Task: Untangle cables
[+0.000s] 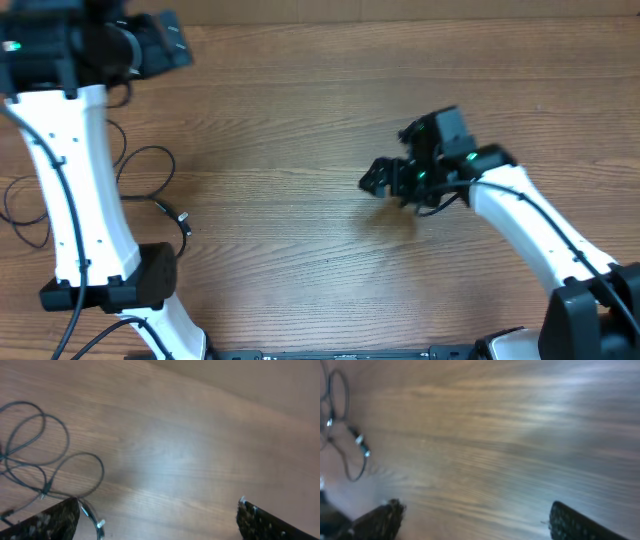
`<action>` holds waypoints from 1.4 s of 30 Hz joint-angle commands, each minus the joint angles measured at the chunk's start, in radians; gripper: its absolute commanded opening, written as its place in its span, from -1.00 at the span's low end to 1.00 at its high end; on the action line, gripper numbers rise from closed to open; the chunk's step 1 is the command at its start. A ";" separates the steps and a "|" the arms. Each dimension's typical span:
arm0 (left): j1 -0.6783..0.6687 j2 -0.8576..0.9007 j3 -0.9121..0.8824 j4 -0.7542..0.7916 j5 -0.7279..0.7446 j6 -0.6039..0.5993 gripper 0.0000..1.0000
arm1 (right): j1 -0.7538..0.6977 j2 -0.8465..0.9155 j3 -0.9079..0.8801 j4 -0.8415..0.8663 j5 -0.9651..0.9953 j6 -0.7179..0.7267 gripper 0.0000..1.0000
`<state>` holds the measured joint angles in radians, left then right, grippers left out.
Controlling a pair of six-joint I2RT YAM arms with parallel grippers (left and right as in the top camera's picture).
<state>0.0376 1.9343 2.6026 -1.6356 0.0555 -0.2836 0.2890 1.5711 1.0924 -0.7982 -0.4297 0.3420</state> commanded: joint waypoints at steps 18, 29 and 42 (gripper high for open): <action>-0.189 -0.098 -0.559 -0.054 -0.063 -0.010 1.00 | -0.286 -0.004 0.282 -0.532 0.265 -0.063 1.00; -0.189 -0.423 -0.978 0.069 -0.107 -0.016 0.99 | -0.283 -0.117 0.127 -0.471 0.260 -0.088 0.91; -0.188 -1.102 -1.416 0.426 -0.249 -0.101 0.99 | -0.284 -0.696 -0.178 -0.260 0.267 -0.061 1.00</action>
<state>-0.1490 0.9531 1.2427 -1.2255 -0.1005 -0.3237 0.0044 0.9920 0.9432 -1.0775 -0.1780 0.2634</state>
